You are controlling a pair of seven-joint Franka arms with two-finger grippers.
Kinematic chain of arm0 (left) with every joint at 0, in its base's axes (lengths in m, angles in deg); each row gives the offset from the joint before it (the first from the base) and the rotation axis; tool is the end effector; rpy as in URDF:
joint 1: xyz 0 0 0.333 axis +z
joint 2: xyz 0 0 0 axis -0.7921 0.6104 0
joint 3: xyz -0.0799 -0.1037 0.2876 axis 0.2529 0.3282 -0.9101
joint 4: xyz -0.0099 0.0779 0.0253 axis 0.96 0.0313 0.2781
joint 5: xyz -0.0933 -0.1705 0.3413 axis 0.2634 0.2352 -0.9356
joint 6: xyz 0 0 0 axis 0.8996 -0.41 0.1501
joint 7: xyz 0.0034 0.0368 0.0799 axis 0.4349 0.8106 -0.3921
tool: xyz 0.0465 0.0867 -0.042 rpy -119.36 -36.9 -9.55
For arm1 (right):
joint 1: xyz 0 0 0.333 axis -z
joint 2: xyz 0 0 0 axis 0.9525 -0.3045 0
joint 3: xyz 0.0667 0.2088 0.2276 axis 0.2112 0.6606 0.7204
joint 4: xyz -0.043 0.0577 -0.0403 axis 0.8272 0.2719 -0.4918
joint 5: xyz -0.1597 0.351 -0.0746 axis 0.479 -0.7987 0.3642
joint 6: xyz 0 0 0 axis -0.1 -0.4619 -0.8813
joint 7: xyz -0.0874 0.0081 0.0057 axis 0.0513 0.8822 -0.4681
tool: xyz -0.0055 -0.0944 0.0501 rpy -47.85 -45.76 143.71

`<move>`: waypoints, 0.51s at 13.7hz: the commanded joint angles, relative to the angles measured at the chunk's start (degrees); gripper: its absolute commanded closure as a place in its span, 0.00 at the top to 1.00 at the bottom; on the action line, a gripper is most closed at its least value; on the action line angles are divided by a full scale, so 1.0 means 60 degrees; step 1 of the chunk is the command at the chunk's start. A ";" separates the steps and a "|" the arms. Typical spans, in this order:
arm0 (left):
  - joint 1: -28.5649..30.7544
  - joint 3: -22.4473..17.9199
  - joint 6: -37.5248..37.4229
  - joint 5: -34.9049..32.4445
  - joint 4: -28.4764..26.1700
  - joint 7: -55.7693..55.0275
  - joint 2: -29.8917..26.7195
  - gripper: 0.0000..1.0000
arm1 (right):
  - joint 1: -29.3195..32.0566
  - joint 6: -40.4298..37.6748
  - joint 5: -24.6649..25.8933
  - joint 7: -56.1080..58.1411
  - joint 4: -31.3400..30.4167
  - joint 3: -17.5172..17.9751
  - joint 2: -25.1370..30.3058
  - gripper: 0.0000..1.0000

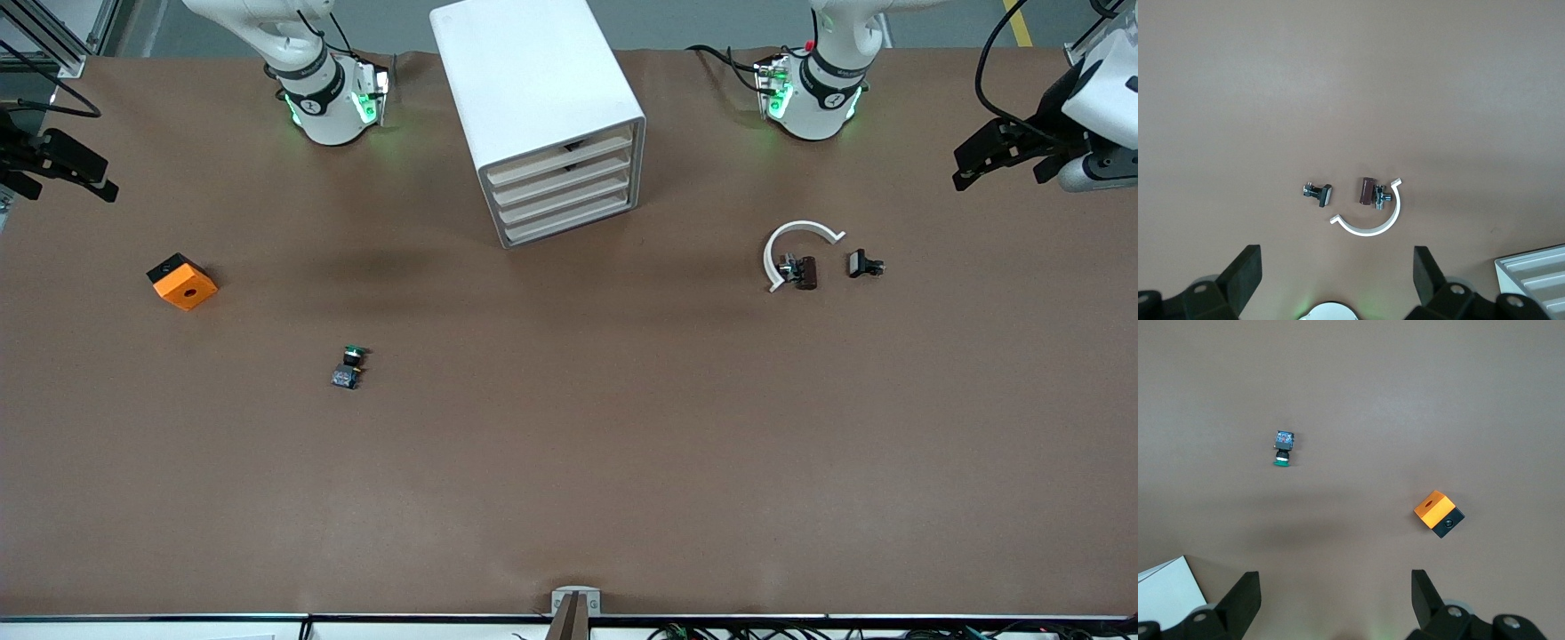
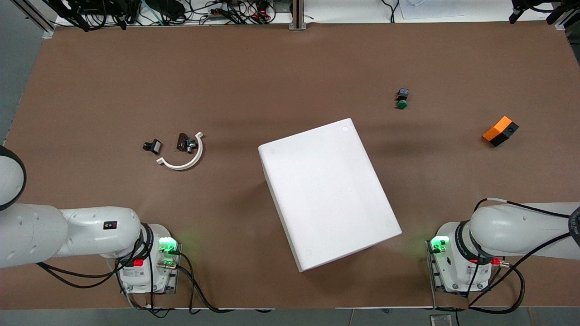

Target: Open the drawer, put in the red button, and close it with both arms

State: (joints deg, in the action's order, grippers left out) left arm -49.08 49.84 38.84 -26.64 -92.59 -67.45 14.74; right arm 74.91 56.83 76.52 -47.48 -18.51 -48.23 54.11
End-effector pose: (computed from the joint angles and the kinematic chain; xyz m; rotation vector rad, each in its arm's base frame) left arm 0.4926 -0.0441 0.6410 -3.1153 -0.1235 0.0474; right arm 0.4925 -0.0507 0.6411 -3.1224 0.0858 0.0066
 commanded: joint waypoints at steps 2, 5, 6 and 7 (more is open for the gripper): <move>-0.0037 0.0009 -0.0094 0.0105 0.0098 -0.0014 0.0099 1.00 | 0.0176 -0.0084 -0.0111 -0.0299 0.0250 0.0146 0.0059 1.00; 0.0022 -0.0021 -0.0124 0.0105 0.0435 0.0059 0.0347 1.00 | 0.0162 -0.0055 -0.0126 -0.0432 0.0309 0.0146 0.0001 1.00; 0.0022 -0.0021 -0.0124 0.0105 0.0566 0.0045 0.0421 1.00 | 0.0162 -0.0055 -0.0184 -0.0432 0.0382 0.0146 -0.0043 1.00; 0.0022 -0.0021 -0.0124 0.0091 0.0698 0.0001 0.0494 1.00 | 0.0162 -0.0084 -0.0271 -0.0418 0.0455 0.0146 -0.0101 1.00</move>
State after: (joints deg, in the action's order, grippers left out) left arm -49.18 49.76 38.87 -26.64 -91.35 -67.60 16.09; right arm 74.91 56.85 76.11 -49.26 -17.28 -48.14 54.09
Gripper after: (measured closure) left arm 0.000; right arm 0.000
